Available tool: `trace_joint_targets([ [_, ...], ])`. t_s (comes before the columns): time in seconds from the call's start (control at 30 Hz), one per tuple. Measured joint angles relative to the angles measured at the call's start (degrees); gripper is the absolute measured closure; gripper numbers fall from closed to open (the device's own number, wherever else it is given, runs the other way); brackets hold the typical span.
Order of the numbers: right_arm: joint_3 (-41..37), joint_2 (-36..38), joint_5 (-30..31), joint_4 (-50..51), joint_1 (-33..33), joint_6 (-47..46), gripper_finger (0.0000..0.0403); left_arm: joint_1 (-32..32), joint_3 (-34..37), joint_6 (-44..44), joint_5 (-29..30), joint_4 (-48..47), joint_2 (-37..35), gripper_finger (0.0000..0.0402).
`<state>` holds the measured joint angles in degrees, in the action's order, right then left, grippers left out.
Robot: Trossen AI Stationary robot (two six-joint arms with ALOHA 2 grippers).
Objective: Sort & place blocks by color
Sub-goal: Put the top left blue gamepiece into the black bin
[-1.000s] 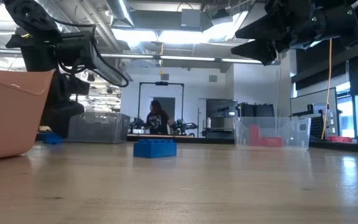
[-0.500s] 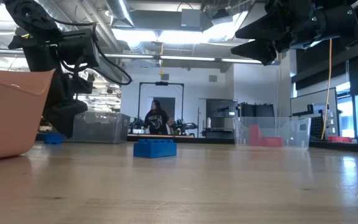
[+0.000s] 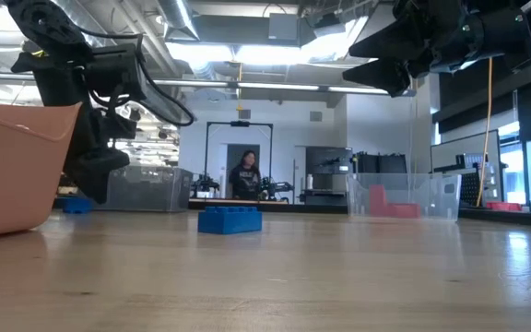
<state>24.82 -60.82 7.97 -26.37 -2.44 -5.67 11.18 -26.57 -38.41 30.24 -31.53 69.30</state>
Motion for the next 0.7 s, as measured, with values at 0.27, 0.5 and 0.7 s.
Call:
trace_joint_targets([
  [0.27, 0.0, 0.0, 0.0, 0.0, 0.0, 0.1, 0.0099, 0.0, -0.6, 0.1, 0.1, -0.1, 0.0, 0.0226],
  [0.5, 0.0, 0.0, 0.0, 0.0, 0.0, 0.0, 0.0099, -0.9, -0.6, 0.1, -0.6, -1.0, 0.0, 0.0226],
  [0.7, 0.0, 0.0, 0.0, 0.0, 0.0, 0.1, 0.0099, -1.2, -0.6, 0.1, -0.9, -1.0, 0.0, 0.0226],
])
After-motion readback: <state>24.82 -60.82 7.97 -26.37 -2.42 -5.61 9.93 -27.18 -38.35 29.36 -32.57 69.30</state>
